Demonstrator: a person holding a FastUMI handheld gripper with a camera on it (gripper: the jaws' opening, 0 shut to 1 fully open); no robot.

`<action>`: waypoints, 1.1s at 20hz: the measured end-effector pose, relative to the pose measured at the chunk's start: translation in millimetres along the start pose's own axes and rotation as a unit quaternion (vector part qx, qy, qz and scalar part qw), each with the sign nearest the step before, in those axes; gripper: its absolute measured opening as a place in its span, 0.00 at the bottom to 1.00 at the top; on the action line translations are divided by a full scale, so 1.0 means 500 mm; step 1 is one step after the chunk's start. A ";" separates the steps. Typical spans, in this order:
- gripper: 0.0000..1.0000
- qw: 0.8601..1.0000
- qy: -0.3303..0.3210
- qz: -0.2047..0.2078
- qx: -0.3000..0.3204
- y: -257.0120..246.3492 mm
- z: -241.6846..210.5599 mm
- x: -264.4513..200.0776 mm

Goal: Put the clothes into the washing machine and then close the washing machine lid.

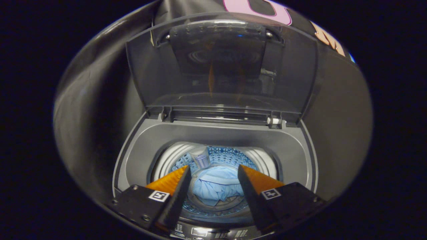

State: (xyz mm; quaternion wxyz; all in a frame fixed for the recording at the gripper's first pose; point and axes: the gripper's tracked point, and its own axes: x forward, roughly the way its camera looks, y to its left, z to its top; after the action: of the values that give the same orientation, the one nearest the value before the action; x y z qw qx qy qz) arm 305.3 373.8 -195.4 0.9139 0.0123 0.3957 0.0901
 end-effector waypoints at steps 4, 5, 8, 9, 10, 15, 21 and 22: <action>0.99 1.000 -0.020 0.002 -0.001 0.005 0.039 -0.048; 0.99 1.000 -0.027 0.003 -0.004 0.009 0.052 -0.065; 0.99 0.998 -0.058 -0.004 -0.020 0.017 0.103 -0.105; 0.99 0.997 -0.070 -0.003 -0.024 0.021 0.125 -0.122; 0.99 0.997 -0.079 -0.003 -0.025 0.031 0.136 -0.135; 0.98 0.991 -0.125 0.004 -0.044 0.048 0.235 -0.201; 0.97 0.978 -0.209 -0.005 -0.027 0.029 0.395 -0.275; 0.97 0.974 -0.225 -0.006 -0.016 0.023 0.422 -0.284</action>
State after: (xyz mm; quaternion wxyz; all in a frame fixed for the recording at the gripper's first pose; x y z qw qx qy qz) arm 361.3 370.6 52.7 0.9801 0.0155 0.1787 0.0854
